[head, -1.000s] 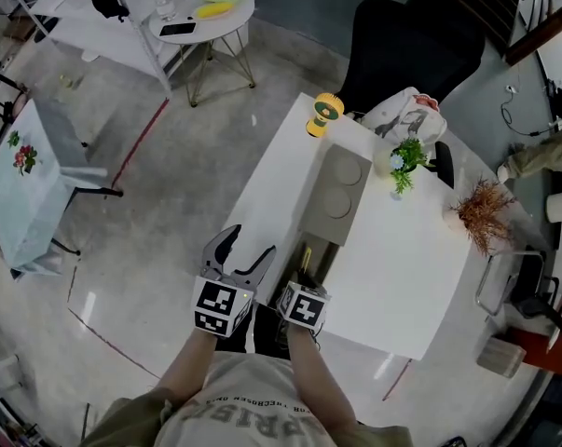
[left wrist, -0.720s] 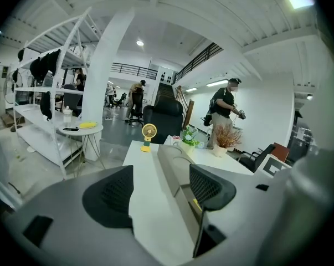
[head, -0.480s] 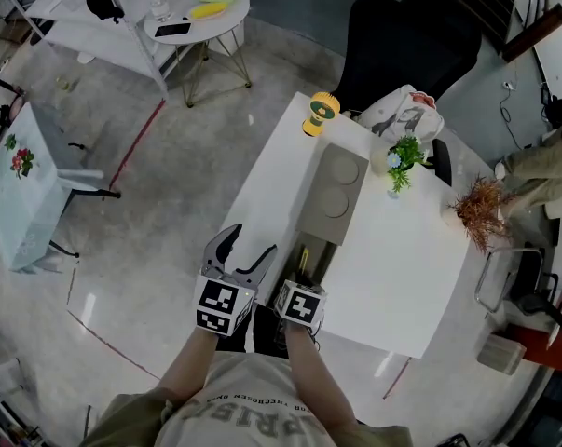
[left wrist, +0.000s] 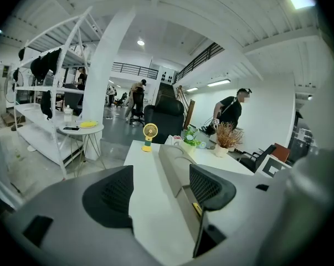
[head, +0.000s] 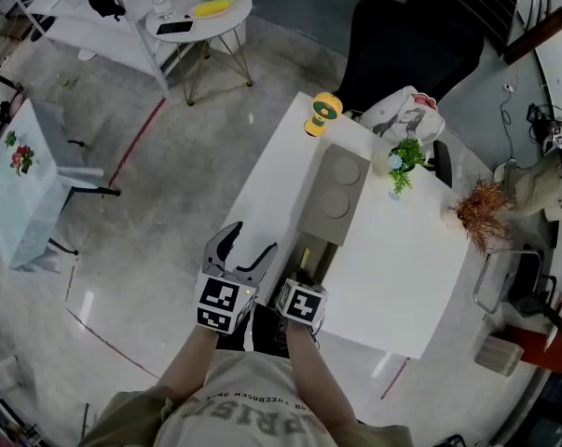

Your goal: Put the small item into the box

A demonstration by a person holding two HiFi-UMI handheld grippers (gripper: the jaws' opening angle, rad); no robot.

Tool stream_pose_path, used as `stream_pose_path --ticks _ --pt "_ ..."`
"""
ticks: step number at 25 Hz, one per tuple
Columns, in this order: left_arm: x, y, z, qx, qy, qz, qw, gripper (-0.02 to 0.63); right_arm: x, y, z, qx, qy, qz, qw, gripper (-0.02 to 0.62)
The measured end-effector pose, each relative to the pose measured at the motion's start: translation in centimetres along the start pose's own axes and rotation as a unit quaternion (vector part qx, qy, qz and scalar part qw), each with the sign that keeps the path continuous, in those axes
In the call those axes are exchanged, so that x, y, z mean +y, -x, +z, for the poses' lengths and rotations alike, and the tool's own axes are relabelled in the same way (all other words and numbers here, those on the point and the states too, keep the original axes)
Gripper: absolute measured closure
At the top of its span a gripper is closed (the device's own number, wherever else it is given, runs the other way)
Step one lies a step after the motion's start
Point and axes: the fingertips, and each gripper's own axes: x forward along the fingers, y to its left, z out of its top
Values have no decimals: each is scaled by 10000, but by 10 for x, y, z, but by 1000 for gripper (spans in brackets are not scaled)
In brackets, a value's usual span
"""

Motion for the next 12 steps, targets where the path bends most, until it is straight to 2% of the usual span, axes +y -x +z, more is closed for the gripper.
stream_pose_path --ticks 12 --pt "-1 0 3 16 -32 -40 10000 302 -3 5 6 -170 -169 60 9997 532"
